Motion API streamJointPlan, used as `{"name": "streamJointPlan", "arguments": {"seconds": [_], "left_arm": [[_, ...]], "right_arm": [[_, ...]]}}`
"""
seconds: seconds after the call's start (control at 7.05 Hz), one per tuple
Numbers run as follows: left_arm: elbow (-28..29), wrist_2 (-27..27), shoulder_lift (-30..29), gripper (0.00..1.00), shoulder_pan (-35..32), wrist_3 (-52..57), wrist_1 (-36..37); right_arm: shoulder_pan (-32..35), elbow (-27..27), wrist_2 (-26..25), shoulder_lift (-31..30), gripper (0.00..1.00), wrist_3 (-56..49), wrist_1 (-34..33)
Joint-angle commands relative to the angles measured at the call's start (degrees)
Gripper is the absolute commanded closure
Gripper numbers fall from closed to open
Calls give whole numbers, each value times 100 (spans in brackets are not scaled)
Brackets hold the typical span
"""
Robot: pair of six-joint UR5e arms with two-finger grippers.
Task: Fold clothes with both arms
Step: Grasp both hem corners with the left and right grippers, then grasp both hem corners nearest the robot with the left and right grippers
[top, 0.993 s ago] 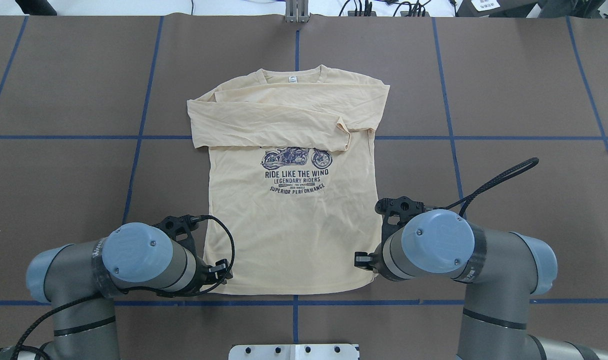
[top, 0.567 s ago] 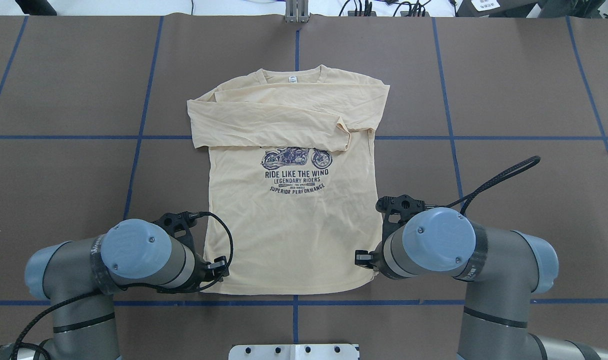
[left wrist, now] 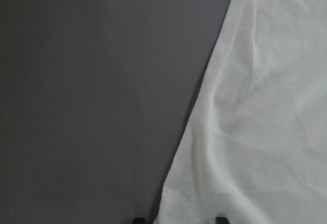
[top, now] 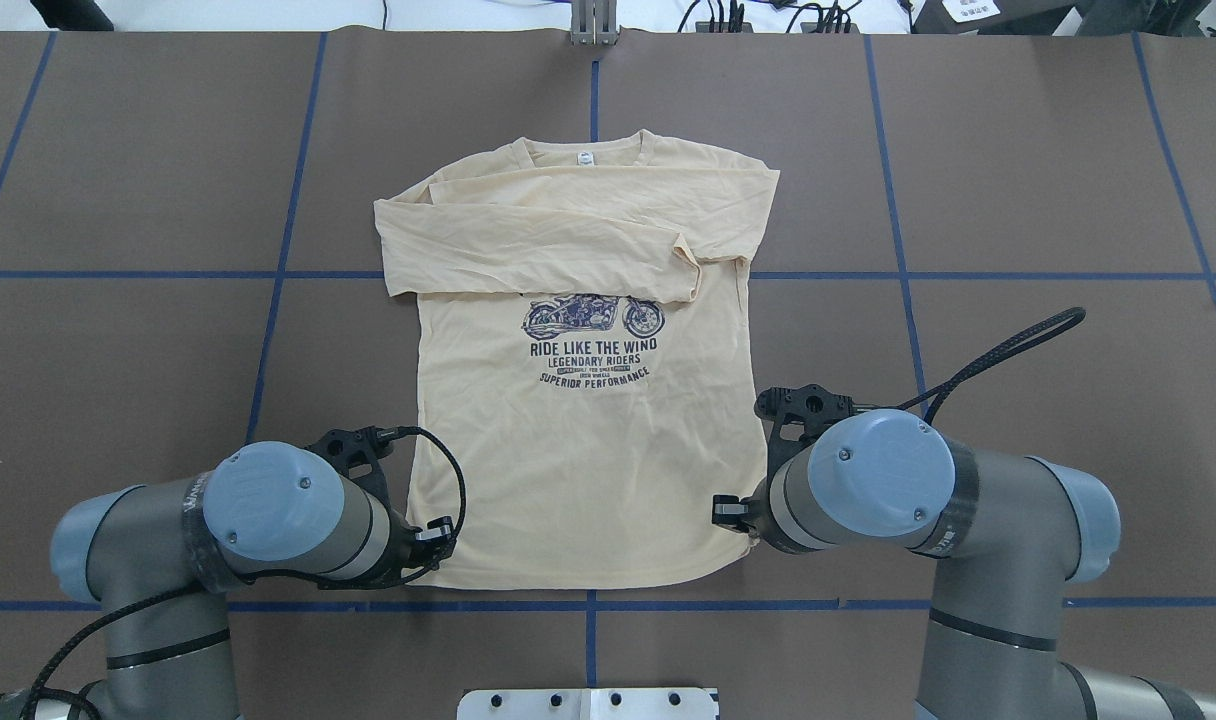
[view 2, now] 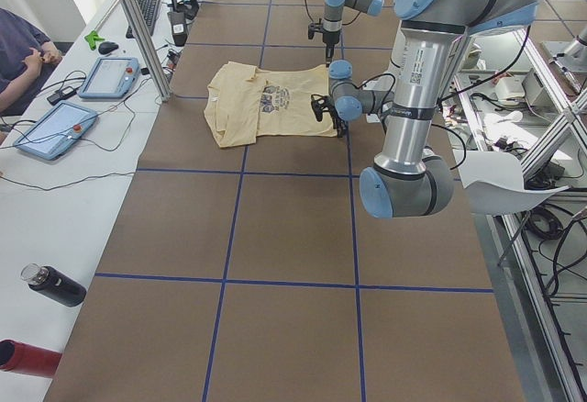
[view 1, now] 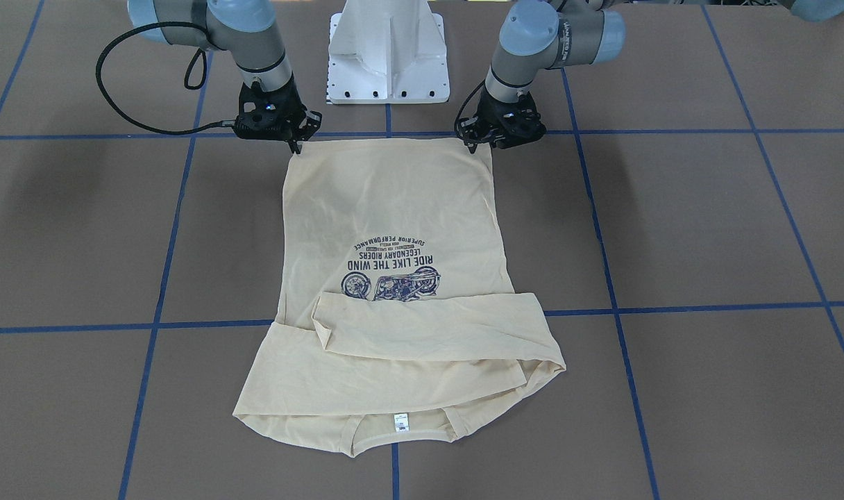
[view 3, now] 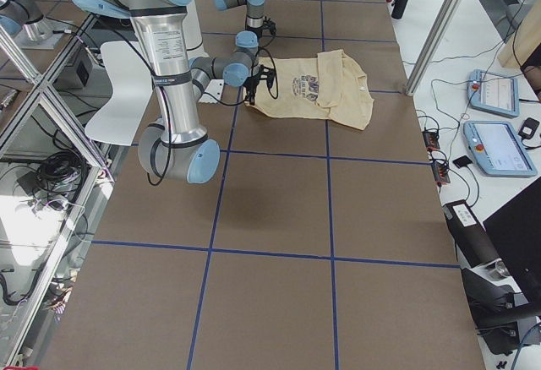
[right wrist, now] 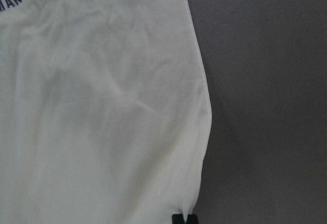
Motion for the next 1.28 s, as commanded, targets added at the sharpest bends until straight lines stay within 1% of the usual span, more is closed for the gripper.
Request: {"name": "streamJointPlan", "arguments": {"seconds": [0.0,0.14,0.28,0.43,0.57,0.71,0.85,1.13], "left_arm": [[0,9,1,87,42,-60,0],[-17,0,1,100,33,-60,0],[-52,0,-16,100,33,-51,122],[-157,0,-69,100,15,-51,401],[-402,0,-43,100,-46,-42,570],[-718,-9,-8,100,-64,19,858],[-895,-9,1,100,6,28,1044],[-1246,-9,1,100,102,255,1387]], "right_arm": [[21,17,10,-6,100,0,0],[22,18,10,-6,100,0,0],[48,26,19,-6,100,0,0],[109,26,167,-15,100,0,0],[170,96,316,-41,100,0,0],[180,288,326,-181,100,8,-17],[180,542,396,-382,100,8,-70],[171,921,956,-883,100,8,-70]]}}
